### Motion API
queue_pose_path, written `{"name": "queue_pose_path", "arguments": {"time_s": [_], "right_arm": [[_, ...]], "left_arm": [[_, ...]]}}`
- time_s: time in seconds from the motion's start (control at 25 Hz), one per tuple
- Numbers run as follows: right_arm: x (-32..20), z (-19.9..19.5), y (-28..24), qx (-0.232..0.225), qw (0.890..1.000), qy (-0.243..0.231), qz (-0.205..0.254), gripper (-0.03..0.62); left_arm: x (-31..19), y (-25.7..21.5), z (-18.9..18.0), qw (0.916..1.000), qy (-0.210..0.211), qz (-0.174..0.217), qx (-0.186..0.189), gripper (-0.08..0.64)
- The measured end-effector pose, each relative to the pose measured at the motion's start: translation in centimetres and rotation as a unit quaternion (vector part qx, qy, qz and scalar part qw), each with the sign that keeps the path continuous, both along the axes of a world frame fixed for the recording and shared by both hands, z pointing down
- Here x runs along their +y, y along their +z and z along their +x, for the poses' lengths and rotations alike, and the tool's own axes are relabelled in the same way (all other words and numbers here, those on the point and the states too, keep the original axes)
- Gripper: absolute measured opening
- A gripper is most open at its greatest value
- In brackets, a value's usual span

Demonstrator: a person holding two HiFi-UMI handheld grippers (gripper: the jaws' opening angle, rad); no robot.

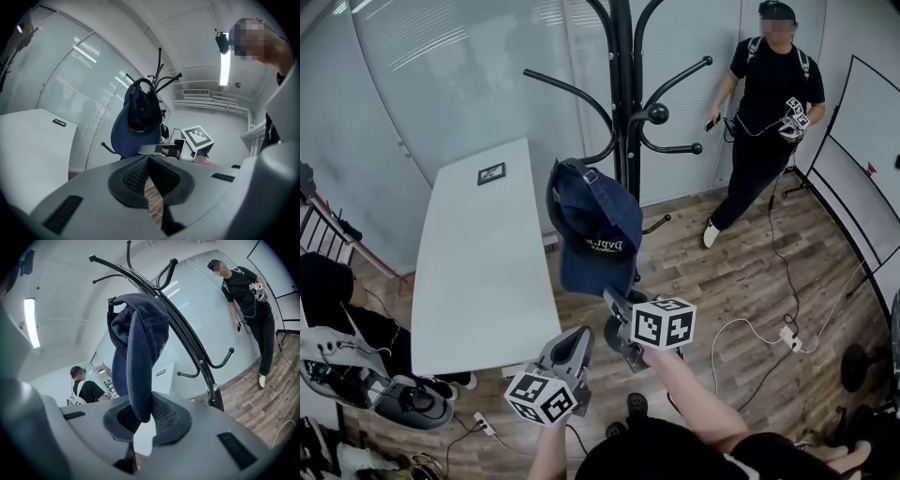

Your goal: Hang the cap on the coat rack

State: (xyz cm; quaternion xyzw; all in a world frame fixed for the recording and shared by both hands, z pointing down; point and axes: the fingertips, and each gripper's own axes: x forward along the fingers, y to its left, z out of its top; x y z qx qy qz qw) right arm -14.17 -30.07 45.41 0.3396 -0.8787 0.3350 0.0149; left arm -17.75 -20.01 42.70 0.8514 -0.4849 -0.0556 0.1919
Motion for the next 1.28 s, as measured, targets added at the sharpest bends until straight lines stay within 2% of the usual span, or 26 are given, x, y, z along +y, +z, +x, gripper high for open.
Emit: {"name": "queue_pose_path", "arguments": {"time_s": [0.2, 0.8, 1.28], "right_arm": [[-0.7, -0.3, 0.7, 0.002, 1.0, -0.01, -0.007, 0.043], [-3.5, -0.5, 2.3, -0.032, 0.999, -0.009, -0.037, 0.043], [-3.9, 0.2, 4.1, -0.011, 0.999, -0.003, -0.038, 0.043]], "left_arm": [[-1.1, 0.3, 0.6, 1.0, 0.001, -0.002, -0.006, 0.014], [-3.7, 1.3, 1.4, 0.9999, 0.0, -0.008, -0.015, 0.014], [-4.2, 1.8, 1.8, 0.9999, -0.003, -0.013, -0.007, 0.015]]}}
